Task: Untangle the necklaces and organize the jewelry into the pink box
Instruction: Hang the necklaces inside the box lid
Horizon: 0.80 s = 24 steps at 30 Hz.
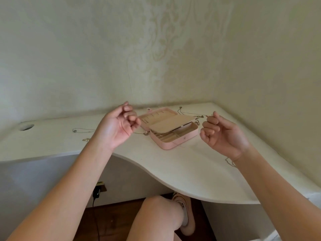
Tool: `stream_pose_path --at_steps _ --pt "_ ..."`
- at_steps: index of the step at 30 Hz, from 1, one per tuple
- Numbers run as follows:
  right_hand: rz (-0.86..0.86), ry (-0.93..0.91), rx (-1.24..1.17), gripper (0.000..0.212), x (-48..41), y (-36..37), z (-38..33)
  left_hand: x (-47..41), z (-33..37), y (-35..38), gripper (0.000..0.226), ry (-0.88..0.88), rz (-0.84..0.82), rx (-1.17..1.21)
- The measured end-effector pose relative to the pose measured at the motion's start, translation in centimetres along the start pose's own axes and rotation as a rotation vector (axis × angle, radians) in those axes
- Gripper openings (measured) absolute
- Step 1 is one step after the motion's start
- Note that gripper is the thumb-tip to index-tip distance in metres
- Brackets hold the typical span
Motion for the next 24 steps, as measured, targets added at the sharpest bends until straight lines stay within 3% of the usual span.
stream_pose_path --at_steps 6,10,15,24 --pt "-0.02 0.02 0.017 0.02 -0.3 -1.6 -0.7 -1.7 0.3 -2.1 0.017 -0.076 -0.006 0.051" --pt "0.071 0.017 0.091 0.033 -0.5 -2.2 -1.7 -2.0 -0.2 -3.5 0.047 -0.075 -0.012 0.073" --pt "0.213 -0.01 0.131 0.05 -1.5 -2.7 -3.4 -2.4 -0.9 -5.0 0.054 -0.089 0.017 -0.019" --pt "0.206 -0.044 0.011 0.051 -4.1 -3.4 -5.0 -2.9 -0.7 -6.4 0.06 -0.108 -0.003 -0.129"
Point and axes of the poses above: each hand's wrist, its own x-axis away from the middle knuckle, its own y-axis out of the palm, z = x × y, the point moved 5 cm from there along -x, towards the middle knuckle, and after that the axes turned 8 degrees about y, right-handed, at the moved point
